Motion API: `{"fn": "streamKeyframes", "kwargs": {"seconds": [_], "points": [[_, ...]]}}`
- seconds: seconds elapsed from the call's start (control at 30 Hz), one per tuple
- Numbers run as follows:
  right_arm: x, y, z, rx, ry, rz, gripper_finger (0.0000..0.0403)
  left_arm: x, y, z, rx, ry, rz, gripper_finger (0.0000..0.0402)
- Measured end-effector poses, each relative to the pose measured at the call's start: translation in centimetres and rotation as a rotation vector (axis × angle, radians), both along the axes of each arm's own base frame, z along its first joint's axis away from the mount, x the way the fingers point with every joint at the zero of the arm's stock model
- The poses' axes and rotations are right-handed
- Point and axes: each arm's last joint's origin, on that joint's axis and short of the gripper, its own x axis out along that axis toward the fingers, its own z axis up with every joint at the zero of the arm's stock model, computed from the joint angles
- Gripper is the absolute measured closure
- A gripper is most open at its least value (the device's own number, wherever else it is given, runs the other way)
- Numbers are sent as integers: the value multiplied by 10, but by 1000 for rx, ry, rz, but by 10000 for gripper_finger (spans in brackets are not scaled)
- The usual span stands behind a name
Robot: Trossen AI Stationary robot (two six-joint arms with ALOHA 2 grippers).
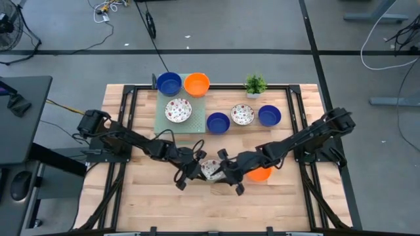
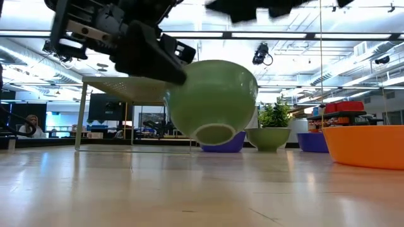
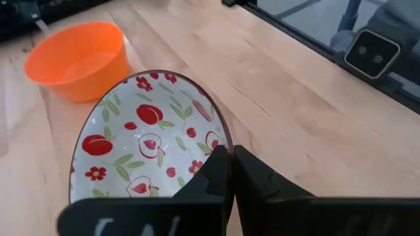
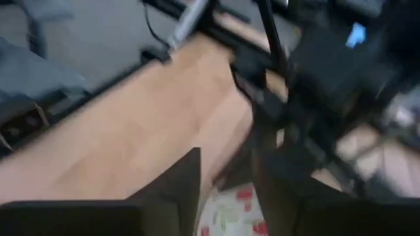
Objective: Pick & Place Mini bowls
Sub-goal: Stack the middle right white bowl on the other white bowl on the shelf
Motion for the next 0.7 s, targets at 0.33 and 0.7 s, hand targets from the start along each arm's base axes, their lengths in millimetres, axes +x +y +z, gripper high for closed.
{"fn": "streamKeyframes", "kwargs": {"seconds": [0.33,0.7], "points": [[-33,14,27,96,77,22,229,-8,-44,54,158,74,25,392],[-53,23,-9,135,117,-36,255,-54,-28,162,393,92,380,392]]}}
